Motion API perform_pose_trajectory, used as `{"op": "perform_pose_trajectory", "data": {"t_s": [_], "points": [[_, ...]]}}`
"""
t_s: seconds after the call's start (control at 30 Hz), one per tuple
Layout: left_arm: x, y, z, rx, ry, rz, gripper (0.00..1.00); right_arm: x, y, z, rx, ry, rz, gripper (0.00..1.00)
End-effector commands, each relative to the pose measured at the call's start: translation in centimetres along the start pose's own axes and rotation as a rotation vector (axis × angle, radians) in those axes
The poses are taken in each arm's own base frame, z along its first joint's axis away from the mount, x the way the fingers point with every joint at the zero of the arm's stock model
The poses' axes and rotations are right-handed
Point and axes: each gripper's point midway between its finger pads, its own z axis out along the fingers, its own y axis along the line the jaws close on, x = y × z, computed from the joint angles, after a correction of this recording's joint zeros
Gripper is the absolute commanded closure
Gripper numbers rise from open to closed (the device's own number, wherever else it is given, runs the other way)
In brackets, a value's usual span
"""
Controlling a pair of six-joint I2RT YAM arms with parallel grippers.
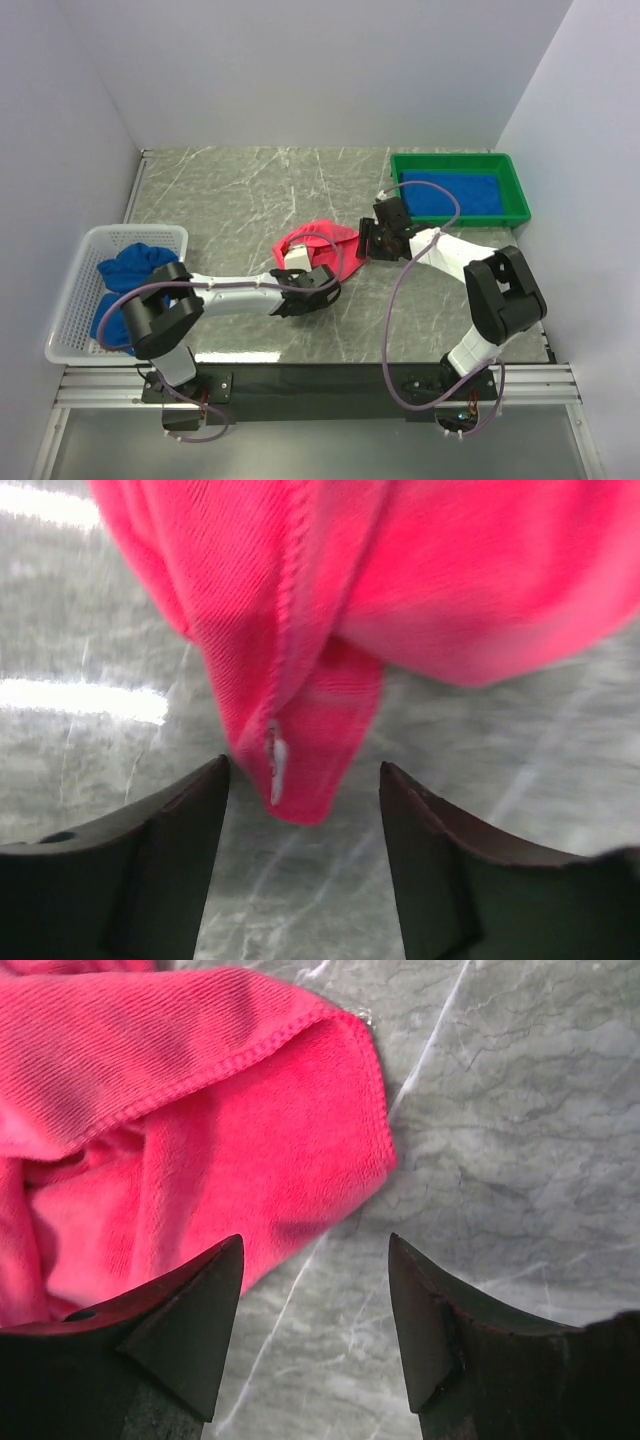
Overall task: Fold and stack the towels
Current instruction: Flatten out the crumpled towel
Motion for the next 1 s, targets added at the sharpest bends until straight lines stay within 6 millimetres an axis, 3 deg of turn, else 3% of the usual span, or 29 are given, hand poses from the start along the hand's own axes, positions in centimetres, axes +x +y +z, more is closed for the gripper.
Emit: {"op": "perform_pose_trajectory", "data": {"t_s": [0.0, 0.2, 0.3, 0.37, 0.47, 0.6, 0.67, 0.73, 0.77, 0.83, 0.97], "points": [[-0.1, 0.5, 0.1, -0.087, -0.024, -0.026, 0.35, -3.1, 1.1, 0.4, -0.007, -0.088, 0.038, 0.33], [0.2, 0.3, 1.1, -0.104, -0.025, -0.013, 0.47, -2.7, 1.2, 1.9, -0.010, -0.073, 0.059, 0.35], [0.3, 0.5, 1.5, -0.129, -0.025, 0.002, 0.65, -2.0, 1.2, 2.8, -0.019, -0.048, 0.067, 0.41], [0.5, 0.8, 1.8, -0.141, -0.025, 0.005, 0.78, -1.6, 1.1, 3.3, -0.017, -0.037, 0.068, 0.47], [0.2, 1.4, 2.2, -0.163, -0.029, 0.004, 0.99, -1.3, 0.8, 3.5, -0.008, -0.033, 0.062, 0.65], [-1.2, 2.4, 2.2, -0.177, -0.053, -0.008, 0.99, -1.5, 0.3, 3.1, 0.015, -0.045, 0.048, 0.92], [-2.6, 3.8, 1.6, -0.231, -0.091, 0.004, 0.99, -1.7, -0.6, 2.3, 0.063, -0.052, 0.024, 1.00], [-4.7, 4.4, 0.1, -0.256, -0.151, -0.006, 0.99, -3.4, -1.3, 0.5, 0.112, -0.112, -0.007, 1.00], [-6.4, 6.0, -0.7, -0.317, -0.207, 0.011, 0.99, -3.4, -1.9, -0.3, 0.143, -0.109, -0.020, 1.00], [-9.5, 6.6, -3.0, -0.331, -0.279, -0.008, 0.99, -5.8, -2.3, -3.0, 0.182, -0.192, -0.040, 1.00], [-16.6, 9.0, -7.6, -0.387, -0.426, -0.042, 0.99, -8.9, -3.1, -8.1, 0.223, -0.296, -0.059, 1.00]]}}
